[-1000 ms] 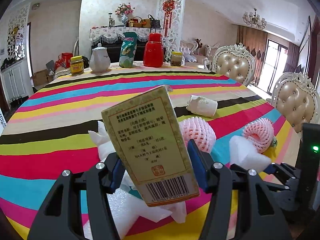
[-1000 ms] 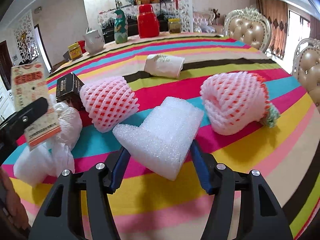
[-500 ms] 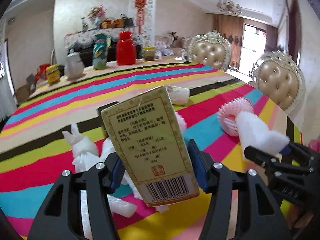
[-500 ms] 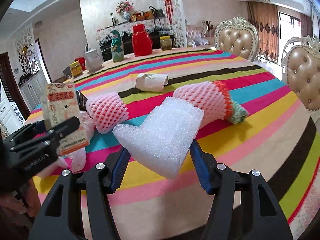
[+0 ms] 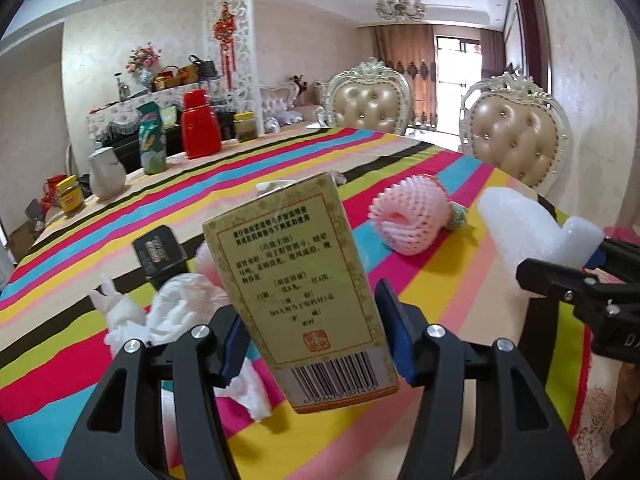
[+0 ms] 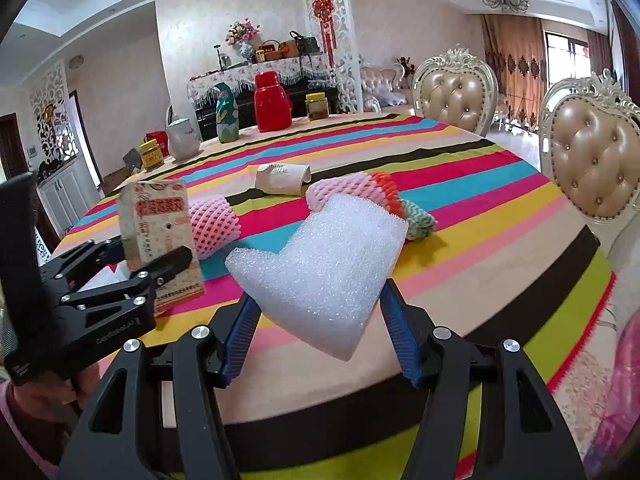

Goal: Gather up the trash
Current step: 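Carry the cardboard box and white foam corner piece over to the pink trash bin, then open both tools to drop the box and foam corner piece into the bin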

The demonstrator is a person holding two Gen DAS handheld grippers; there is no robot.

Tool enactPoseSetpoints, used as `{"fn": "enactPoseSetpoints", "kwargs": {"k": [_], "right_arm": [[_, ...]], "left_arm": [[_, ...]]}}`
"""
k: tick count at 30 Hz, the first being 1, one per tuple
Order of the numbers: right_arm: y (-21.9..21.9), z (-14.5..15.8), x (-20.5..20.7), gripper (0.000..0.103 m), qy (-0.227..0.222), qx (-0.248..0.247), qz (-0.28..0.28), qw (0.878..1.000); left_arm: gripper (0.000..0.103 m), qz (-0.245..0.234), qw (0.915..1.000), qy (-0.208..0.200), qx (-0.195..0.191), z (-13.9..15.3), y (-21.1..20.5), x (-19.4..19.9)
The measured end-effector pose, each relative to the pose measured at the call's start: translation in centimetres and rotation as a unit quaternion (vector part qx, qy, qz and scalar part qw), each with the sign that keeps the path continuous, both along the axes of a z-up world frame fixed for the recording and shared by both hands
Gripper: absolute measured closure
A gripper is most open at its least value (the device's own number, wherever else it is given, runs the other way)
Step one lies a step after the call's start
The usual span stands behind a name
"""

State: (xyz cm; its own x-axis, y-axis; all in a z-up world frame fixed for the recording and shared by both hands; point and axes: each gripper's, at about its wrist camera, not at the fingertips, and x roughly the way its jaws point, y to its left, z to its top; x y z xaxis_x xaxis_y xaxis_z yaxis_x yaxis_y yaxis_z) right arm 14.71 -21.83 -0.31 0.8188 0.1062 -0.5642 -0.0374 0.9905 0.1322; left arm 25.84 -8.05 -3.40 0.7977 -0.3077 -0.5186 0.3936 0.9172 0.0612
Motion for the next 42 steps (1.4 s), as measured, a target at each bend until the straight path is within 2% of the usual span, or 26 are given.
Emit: {"fn": "enactPoseSetpoints", "kwargs": {"k": [12, 24, 28, 34, 42], "right_arm": [[-3.2, 0.4, -3.8, 0.045, -0.014, -0.003, -0.004, 1.0], [-6.2, 1.0, -7.0, 0.045, -0.035, -0.034, -0.019, 0.999], [-7.9, 0.8, -8.1, 0.045, -0.035, -0.037, -0.034, 0.998], [-11.0, 0.7, -10.4, 0.045, -0.037, -0.039, -0.071, 0.996], [-16.6, 0.8, -14.3, 0.045, -0.041, -0.042, -0.146, 0.988]], "left_arm": [[0.047, -0.024, 0.9983, 0.041, -0.035, 0.4, -1.4, -1.1], [0.047, -0.089, 0.9951, 0.038, -0.015, 0.9, -6.6, -5.0], [0.046, -0.108, 0.9932, 0.038, -0.02, 1.1, -8.4, -5.7], [0.046, -0.144, 0.9883, 0.039, -0.031, 1.4, -12.1, -6.7], [0.046, -0.224, 0.9735, 0.035, -0.03, 1.5, -19.4, -9.0]]}}
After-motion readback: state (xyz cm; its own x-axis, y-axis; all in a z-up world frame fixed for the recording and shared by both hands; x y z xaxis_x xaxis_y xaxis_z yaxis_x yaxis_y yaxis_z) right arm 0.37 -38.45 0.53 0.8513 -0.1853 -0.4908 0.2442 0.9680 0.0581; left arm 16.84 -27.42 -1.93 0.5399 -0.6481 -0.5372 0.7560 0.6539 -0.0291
